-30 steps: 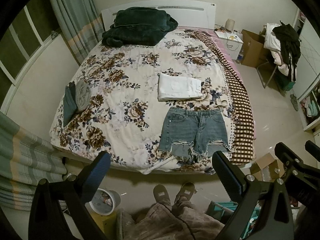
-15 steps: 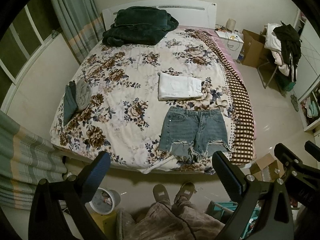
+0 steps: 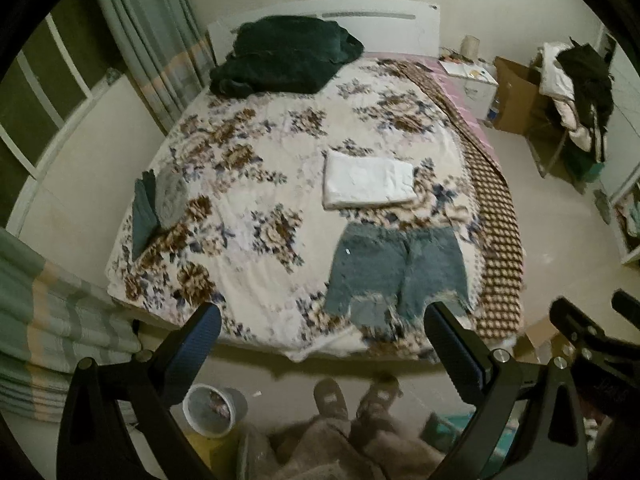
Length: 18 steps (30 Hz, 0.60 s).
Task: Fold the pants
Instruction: 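Move both tools down toward the waistband of the denim shorts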
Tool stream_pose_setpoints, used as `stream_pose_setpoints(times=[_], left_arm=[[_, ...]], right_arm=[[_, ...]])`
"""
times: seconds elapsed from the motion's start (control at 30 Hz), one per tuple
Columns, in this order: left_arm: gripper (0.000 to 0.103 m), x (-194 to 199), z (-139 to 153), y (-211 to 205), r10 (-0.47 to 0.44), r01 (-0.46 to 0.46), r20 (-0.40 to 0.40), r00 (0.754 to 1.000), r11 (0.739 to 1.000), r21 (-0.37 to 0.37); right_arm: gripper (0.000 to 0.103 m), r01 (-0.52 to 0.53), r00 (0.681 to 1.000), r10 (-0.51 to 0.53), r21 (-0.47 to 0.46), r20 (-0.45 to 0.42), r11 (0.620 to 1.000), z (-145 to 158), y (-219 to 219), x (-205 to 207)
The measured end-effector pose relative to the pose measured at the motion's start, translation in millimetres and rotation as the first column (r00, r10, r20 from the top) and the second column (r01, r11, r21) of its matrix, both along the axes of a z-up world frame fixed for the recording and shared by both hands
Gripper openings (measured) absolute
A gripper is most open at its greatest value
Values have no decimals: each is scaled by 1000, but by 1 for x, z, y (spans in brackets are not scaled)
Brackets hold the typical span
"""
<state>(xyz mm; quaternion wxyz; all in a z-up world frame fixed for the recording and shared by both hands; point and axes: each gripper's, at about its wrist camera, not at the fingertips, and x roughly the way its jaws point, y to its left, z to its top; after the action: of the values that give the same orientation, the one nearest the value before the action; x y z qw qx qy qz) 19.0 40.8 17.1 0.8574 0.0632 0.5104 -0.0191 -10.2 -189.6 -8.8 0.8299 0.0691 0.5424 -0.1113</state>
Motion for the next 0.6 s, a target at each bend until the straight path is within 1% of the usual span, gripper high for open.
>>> stream_pose_setpoints(times=[0.03, 0.13, 0.23, 0.27, 0.33, 0.37, 0.43, 0.5, 0.6], left_arm=[[103, 7, -5, 1, 9, -9, 7, 1000, 1000, 8], [103, 31, -24, -4, 20, -21, 14, 1000, 999, 28], [103, 54, -47, -10, 15, -15, 4, 1000, 999, 45], [103, 70, -61, -24, 12, -11, -16, 1000, 998, 56], [103, 86, -79, -28, 3, -1, -52, 999, 999, 47], [103, 98, -90, -38, 5, -1, -69, 998, 999, 51], [103, 111, -107, -44, 3, 2, -101, 995, 999, 47], [103, 120, -124, -54, 6, -1, -114, 993, 999, 45], [103, 131, -153, -77, 23, -12, -143, 989, 997, 76]], right_arm=[[103, 2, 1000, -2, -3, -4, 1000, -14, -7, 14], [103, 9, 1000, -10, -5, -14, 1000, -37, -20, 42], [103, 20, 999, -21, -18, -36, 1000, -65, -37, 75], [103, 24, 999, -25, -25, -44, 999, -75, -42, 85], [103, 38, 997, -41, -42, -70, 998, -99, -55, 111], [103, 41, 996, -44, -40, -78, 998, -109, -61, 120], [103, 52, 992, -57, -48, -115, 997, -135, -76, 140], [103, 63, 987, -66, -29, -146, 998, -159, -92, 156], [103, 65, 982, -63, 5, -178, 998, -197, -121, 180]])
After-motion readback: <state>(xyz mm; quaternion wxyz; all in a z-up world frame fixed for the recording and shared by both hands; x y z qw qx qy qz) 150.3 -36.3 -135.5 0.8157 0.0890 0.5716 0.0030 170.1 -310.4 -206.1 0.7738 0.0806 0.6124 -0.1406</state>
